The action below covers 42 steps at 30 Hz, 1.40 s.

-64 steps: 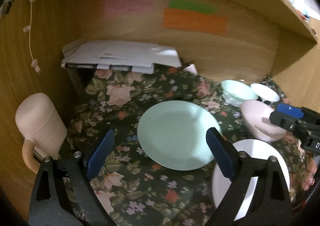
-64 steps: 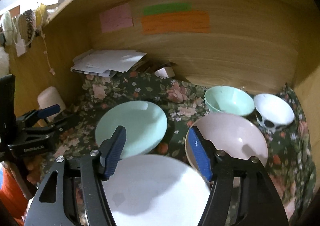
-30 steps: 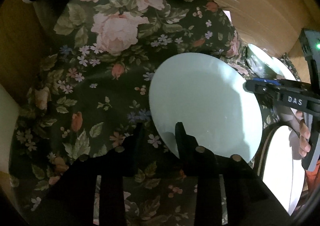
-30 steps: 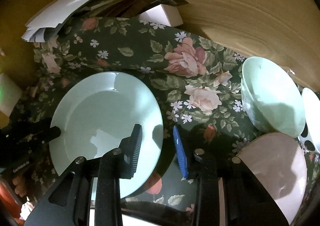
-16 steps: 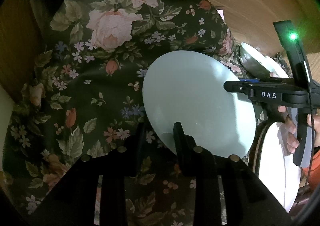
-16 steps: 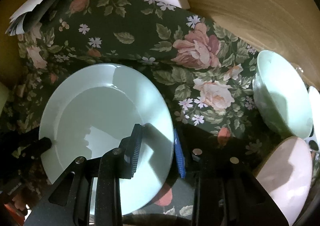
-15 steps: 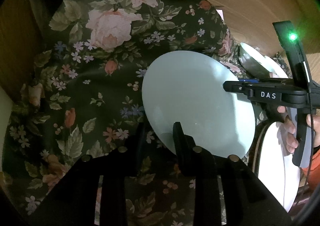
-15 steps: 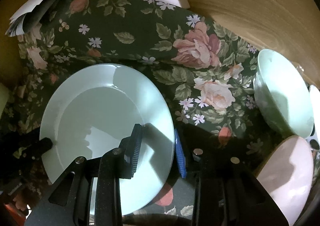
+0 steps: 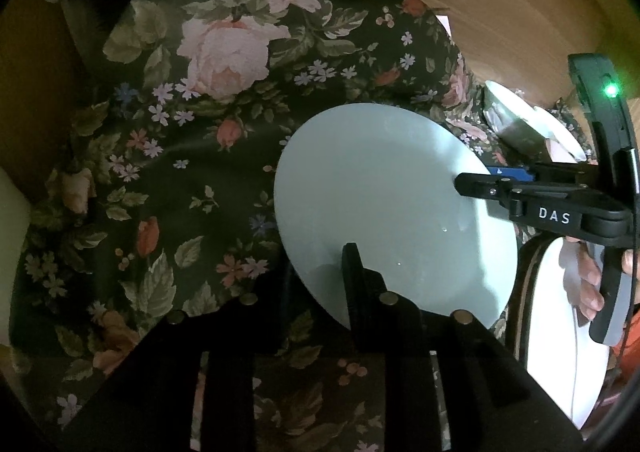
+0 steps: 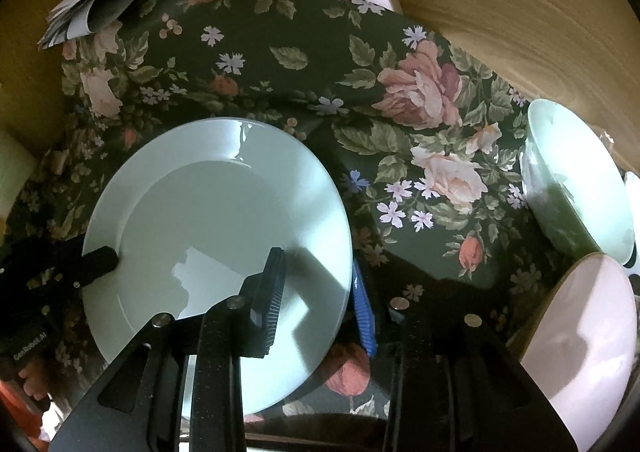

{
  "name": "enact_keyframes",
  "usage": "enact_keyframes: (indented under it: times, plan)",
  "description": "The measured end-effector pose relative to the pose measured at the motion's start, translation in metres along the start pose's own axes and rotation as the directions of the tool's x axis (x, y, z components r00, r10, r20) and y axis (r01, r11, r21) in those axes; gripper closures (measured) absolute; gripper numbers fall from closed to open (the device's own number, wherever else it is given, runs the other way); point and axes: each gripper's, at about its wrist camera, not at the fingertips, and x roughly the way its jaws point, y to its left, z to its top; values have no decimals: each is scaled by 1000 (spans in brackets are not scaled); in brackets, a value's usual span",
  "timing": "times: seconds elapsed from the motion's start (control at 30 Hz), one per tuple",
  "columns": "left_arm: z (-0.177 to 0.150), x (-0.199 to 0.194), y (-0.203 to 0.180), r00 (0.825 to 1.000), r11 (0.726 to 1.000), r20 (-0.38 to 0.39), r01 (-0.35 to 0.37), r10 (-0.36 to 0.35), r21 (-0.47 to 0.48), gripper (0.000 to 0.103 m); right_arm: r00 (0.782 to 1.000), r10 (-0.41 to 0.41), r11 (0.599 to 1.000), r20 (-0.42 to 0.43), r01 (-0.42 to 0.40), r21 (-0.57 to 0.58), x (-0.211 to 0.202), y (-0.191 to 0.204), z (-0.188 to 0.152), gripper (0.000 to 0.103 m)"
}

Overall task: Organize plates and bowls
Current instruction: 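Close both grippers on the light green plate rim and lift it, then carry the light green plate with both grippers over the white plate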

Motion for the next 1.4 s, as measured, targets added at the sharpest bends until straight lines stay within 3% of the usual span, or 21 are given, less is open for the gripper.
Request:
enact_keyframes:
  times: [0.13, 0.43, 1.4]
  plan:
    - [1, -4, -5, 1000, 1000, 3, -16, 16, 2, 80, 1000, 21, 1000, 20, -21, 9, -10, 6, -16, 74]
    - [3, -32, -10, 996, 999, 75, -46, 45, 2, 80, 996, 53, 998, 68, -55, 18, -33, 1, -16, 75]
    - [-18, -96, -40, 981, 1000, 195, 13, -16, 17, 80, 982, 27, 999, 188, -32, 26, -101, 1, -45, 75]
